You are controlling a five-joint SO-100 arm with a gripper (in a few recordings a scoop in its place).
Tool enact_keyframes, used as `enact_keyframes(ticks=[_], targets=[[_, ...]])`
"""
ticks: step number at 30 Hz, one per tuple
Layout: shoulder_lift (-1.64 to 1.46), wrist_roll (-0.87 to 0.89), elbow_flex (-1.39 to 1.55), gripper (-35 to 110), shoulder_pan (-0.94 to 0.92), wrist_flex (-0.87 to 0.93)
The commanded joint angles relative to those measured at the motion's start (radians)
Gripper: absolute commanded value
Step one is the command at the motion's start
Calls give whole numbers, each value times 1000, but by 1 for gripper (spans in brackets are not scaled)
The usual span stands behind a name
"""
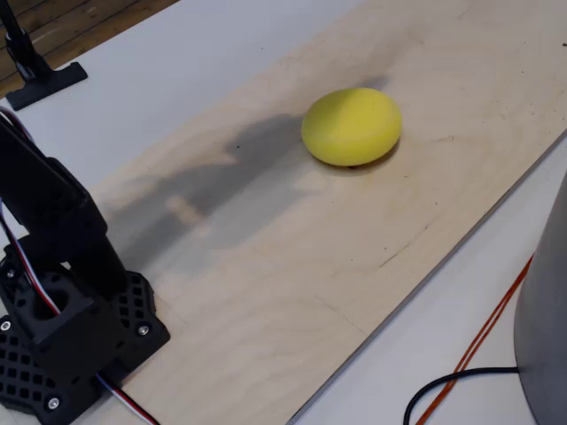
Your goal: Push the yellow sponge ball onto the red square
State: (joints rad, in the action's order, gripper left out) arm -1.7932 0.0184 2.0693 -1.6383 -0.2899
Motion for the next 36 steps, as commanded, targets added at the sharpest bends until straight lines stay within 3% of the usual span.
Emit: enact_keyframes(ticks=[1,4,13,15,18,19,36], targets=[[-21,-63,49,32,15,-103],[-20,-100,72,42,34,-103],[-14,-132,51,42,29,-103],[-20,-118,49,37,29,-104],[-31,-51,32,2,28,-133],[-25,-44,18,0,26,-129],[12,5,37,0,8,-127]])
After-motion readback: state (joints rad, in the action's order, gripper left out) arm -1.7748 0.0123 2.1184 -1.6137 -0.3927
